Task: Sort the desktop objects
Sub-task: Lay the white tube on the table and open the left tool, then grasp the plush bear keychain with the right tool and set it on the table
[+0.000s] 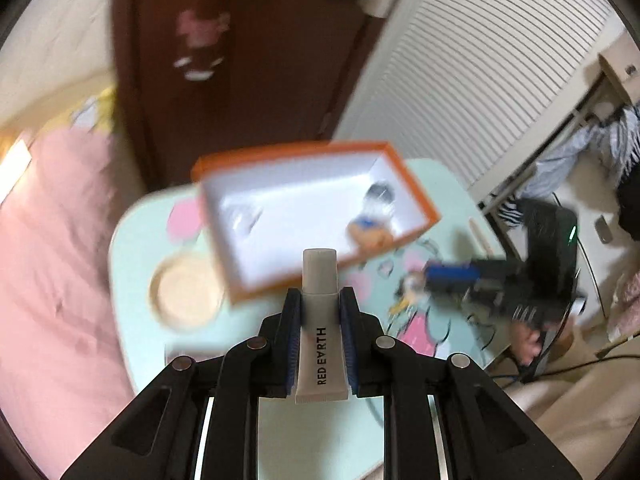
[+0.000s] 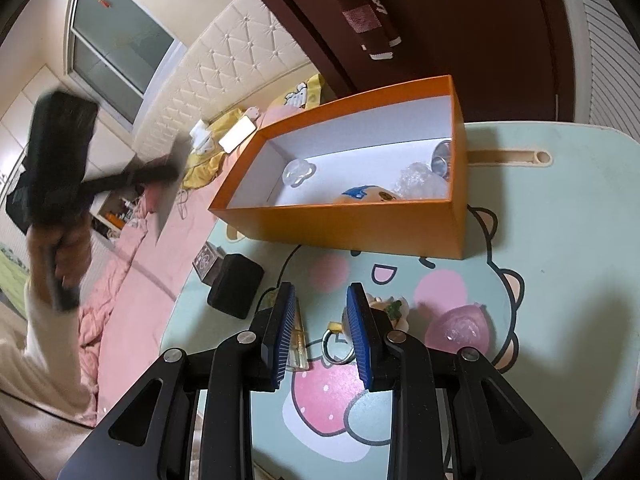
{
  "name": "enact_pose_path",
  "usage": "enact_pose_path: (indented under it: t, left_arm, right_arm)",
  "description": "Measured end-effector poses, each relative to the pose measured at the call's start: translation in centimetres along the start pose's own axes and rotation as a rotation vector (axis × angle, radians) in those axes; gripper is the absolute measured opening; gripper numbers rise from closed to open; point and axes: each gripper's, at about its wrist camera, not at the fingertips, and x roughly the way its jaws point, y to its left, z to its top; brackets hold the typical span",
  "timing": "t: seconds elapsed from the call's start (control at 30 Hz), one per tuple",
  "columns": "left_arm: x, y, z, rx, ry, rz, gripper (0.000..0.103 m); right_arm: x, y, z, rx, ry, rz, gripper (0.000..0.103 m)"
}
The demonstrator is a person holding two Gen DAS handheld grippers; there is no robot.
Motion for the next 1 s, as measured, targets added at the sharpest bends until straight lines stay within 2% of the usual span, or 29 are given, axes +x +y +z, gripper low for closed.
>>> enact_pose_path:
  t: [0.13, 0.2, 0.23, 0.33, 0.37, 0.43, 0.53, 0.6, 0.7, 0.8, 0.87, 0.9, 0.93, 0.97, 1.0]
  left_arm:
    - [0.8, 2.0, -5.5, -0.133, -0.023, 0.033, 0.018]
    - [1.5, 2.3, -7.9, -0.168, -0.031, 0.045, 0.018]
    - [2.0, 2.3, -8.4, -0.177, -0.034, 0.049, 0.018]
    - [3.0, 2.6, -10.5, -0.201, -0.056, 0.080, 0.018]
    - [3.3, 2.5, -10.9, -0.199, -0.065, 0.113, 0.018]
    - [3.7, 2.6, -10.9, -0.191, -0.079, 0.158, 0.018]
    - [4.1, 2.5, -11.3, -0.185, -0.091, 0.178, 0.018]
    - [4.4, 2.1, -11.4, -0.161, -0.095, 0.186, 0.018]
    - [4.6, 1.9, -11.6, -0.150, -0.106, 0.167, 0.018]
    - [4.6, 1.8, -11.6, -0.147, -0.119, 0.136, 0.022]
    - [4.4, 1.8, -11.8, -0.150, -0.134, 0.124, 0.040]
    - [4.2, 1.8, -11.8, -0.154, -0.145, 0.122, 0.044]
    - [3.9, 1.9, -11.9, -0.158, -0.158, 0.121, 0.049]
    - [3.6, 2.0, -12.0, -0.163, -0.168, 0.115, 0.049]
    - [3.3, 2.2, -12.1, -0.170, -0.175, 0.108, 0.049]
  right_arm:
    - [-0.1, 0.8, 1.9, -0.030, 0.016, 0.010, 0.028]
    - [0.0, 1.5, 4.3, -0.061, 0.041, -0.009, 0.029]
    - [0.3, 1.7, 5.4, -0.071, 0.061, -0.031, 0.034]
    - [1.7, 1.9, 9.2, -0.058, 0.154, -0.106, 0.064]
    - [2.5, 1.7, 10.1, -0.041, 0.195, -0.130, 0.068]
    - [4.1, 1.3, 11.7, -0.010, 0.280, -0.182, 0.068]
    - [7.0, 1.1, 12.9, -0.005, 0.432, -0.258, 0.068]
    - [9.0, 1.1, 13.1, -0.013, 0.529, -0.301, 0.068]
    - [11.2, 0.3, 12.9, 0.007, 0.619, -0.337, 0.068]
    - [12.2, 0.6, 12.8, -0.012, 0.651, -0.356, 0.067]
    - [12.5, 1.2, 12.4, -0.057, 0.652, -0.389, 0.064]
    - [12.7, 1.5, 12.2, -0.082, 0.650, -0.405, 0.061]
    - [12.8, 1.7, 12.1, -0.101, 0.650, -0.411, 0.055]
    - [12.8, 1.8, 12.1, -0.095, 0.653, -0.386, 0.045]
    - [12.8, 1.6, 12.1, -0.078, 0.663, -0.361, 0.045]
